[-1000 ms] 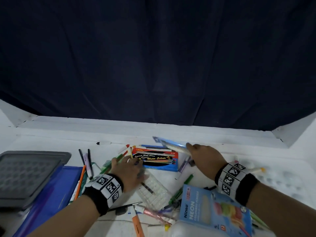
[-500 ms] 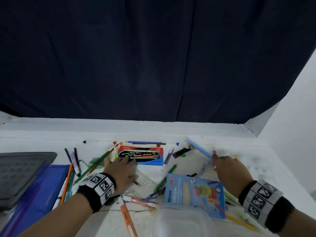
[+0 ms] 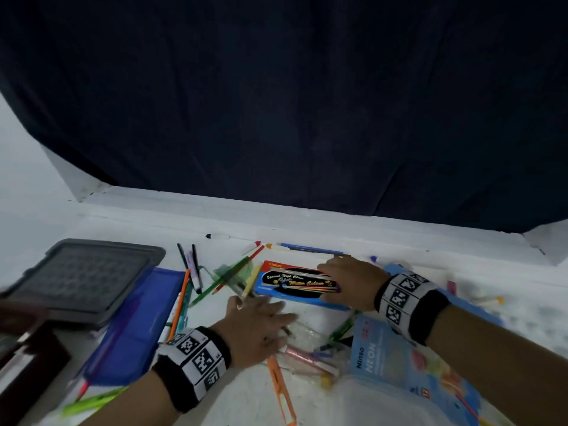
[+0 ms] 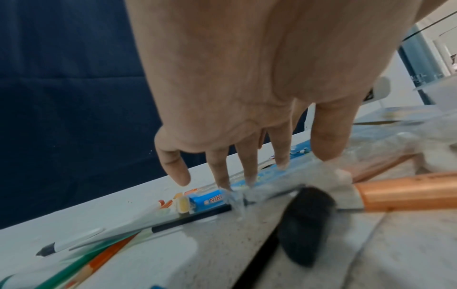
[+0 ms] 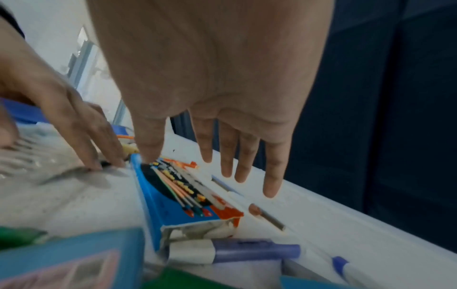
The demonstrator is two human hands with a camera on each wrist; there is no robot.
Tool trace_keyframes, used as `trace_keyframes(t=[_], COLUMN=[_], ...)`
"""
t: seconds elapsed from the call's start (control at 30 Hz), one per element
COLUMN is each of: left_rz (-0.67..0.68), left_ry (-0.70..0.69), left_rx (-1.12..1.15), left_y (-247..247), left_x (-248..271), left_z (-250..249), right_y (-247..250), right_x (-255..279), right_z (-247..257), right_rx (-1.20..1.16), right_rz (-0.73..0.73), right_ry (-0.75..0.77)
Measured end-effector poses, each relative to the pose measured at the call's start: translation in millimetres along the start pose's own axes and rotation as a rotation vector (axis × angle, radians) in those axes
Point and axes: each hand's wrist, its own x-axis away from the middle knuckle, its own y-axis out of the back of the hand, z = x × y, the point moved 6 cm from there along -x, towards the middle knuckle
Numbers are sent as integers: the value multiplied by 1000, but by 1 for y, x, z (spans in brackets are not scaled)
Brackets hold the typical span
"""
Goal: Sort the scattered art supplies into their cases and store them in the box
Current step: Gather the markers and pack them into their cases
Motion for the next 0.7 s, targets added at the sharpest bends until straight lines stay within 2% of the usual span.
trace_keyframes(t=[0.17,0.23,0.37,0.5,0.7], left_rz=[-52,-104,-207,-400,-707], left_ry=[0,1,23,26,104], left_rx=[7,46,161,151,172], left_y=[2,4,15,34,55], left_x=[6,6,8,23,78], left_z=[2,2,6,18,33], right_y=[-26,-27,-14,12,38], right_x=[-27,-31,-25,3,77], right_z=[3,2,-1,2,17], right_rx=[138,147,84,-40,-411], right_rz=[215,206,41,-154,-383], right_ry=[-38,-41,-99,-164,-127])
